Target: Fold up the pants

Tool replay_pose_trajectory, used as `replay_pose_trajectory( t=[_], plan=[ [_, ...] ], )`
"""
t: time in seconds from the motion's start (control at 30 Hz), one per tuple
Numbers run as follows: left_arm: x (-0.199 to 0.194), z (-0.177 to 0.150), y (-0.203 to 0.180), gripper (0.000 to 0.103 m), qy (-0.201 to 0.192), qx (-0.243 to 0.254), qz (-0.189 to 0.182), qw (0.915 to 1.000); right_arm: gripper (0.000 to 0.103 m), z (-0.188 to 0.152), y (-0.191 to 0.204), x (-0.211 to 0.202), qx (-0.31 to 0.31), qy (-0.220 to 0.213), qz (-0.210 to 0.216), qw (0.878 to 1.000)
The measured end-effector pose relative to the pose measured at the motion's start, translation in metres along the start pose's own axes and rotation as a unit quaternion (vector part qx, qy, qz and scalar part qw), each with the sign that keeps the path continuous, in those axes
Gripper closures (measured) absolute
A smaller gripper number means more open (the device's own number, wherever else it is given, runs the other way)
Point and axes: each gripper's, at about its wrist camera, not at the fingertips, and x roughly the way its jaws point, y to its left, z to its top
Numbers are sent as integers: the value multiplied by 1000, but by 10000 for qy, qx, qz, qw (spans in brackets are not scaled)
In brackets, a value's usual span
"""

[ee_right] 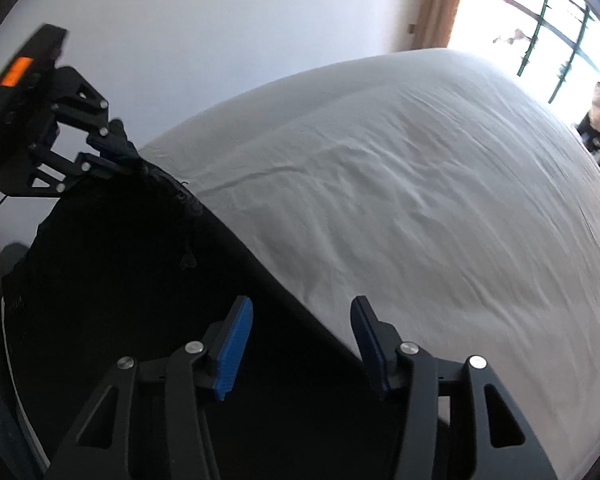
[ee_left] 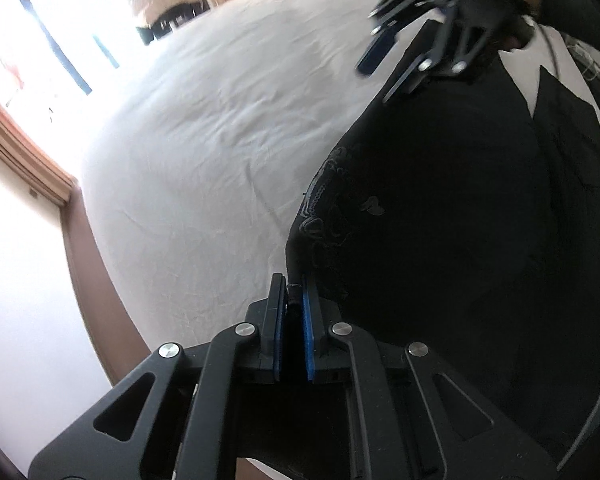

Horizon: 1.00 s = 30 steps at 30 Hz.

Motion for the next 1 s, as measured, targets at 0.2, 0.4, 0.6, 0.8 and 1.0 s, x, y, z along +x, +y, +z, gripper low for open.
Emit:
replay_pose_trajectory(
  t=[0.2, 0.4, 0.6, 0.8, 1.0],
  plan=[
    [-14, -9, -11, 96, -175, 110, 103, 9997, 56, 15, 13, 27, -645, 470, 70, 9968],
    [-24, -13, -15, 97, -249, 142, 44, 9996, 56, 16, 9, 43, -720, 666, 35, 9952],
    [-25, -13, -18, 97, -317, 219, 111, 9992, 68, 18, 3, 50, -701, 867, 323, 9932],
    [-24, -15, -16, 97, -337, 170, 111, 9992, 91, 13, 7, 46, -807, 906, 419, 9917],
    [-27, -14, -17, 97, -336, 85, 139, 9993, 96, 6, 7, 34, -693, 687, 194, 9950]
  ],
)
